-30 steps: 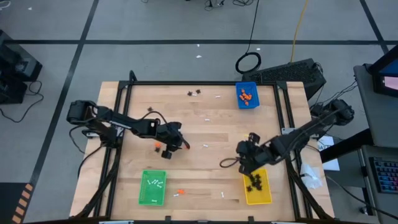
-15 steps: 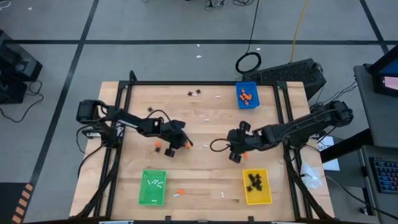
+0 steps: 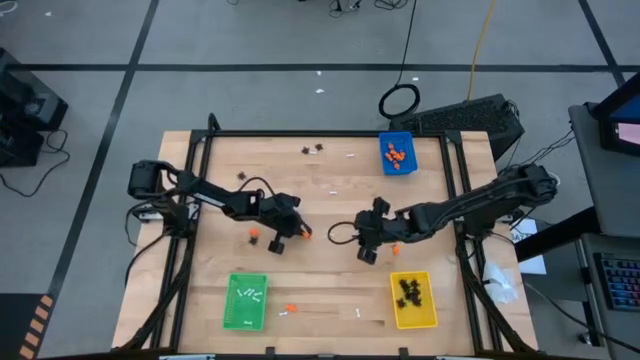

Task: Sort Halloween decoration
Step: Put the orange toy skeleton into the blue bin

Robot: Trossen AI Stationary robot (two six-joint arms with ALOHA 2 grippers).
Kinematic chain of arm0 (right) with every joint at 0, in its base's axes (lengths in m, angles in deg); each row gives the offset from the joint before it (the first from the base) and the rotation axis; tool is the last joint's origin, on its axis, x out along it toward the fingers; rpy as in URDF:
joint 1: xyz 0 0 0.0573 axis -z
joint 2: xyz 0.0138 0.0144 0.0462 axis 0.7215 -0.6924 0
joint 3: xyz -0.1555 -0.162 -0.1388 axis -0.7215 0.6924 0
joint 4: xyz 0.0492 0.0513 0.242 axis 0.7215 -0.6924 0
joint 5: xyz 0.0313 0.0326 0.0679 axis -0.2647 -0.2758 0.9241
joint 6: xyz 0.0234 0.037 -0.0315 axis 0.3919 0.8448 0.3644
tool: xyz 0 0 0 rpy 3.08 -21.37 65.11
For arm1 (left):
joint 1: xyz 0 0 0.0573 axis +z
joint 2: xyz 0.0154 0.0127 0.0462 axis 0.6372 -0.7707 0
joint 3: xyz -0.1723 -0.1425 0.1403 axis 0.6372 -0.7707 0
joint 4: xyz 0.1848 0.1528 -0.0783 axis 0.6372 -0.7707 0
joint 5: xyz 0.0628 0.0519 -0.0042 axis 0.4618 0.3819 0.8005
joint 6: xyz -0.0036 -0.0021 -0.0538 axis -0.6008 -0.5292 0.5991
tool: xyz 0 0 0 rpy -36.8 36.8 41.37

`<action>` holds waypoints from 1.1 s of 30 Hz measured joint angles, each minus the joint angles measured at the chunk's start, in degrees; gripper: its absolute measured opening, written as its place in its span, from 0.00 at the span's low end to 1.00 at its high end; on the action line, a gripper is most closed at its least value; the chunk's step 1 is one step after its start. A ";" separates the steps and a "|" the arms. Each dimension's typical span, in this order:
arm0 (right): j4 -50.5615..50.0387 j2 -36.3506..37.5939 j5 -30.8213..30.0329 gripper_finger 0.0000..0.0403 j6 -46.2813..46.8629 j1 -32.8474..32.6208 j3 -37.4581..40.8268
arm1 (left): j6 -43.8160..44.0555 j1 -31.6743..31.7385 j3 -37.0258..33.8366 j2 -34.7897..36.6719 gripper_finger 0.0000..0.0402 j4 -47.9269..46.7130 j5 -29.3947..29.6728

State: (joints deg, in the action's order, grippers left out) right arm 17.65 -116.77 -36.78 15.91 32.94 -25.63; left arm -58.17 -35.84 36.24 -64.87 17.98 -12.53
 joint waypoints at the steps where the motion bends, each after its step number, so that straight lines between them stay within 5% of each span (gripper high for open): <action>1: 1.71 -1.30 -0.06 0.42 -0.15 0.02 -0.02 | 0.81 0.21 -0.04 -0.03 0.01 1.20 -1.05; 11: 27.08 -14.86 -0.69 0.42 -8.88 0.02 0.04 | 6.50 1.42 0.01 0.08 0.00 4.96 -6.87; 16: 35.99 -18.59 -2.91 0.42 -25.97 -1.13 0.02 | 11.54 1.50 0.01 0.12 0.00 7.66 -10.59; 23: 39.95 -19.69 -10.21 0.42 -45.75 -4.27 0.02 | 19.44 3.21 0.01 0.19 0.00 9.91 -17.35; 33: 42.93 -19.68 -13.36 0.42 -50.64 -4.36 0.02 | 29.18 4.48 0.03 0.21 0.00 17.13 -23.89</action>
State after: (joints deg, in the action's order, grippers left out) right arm 60.57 -136.46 -50.14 -34.73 28.58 -25.61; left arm -28.99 -31.36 36.26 -64.67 35.12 -36.42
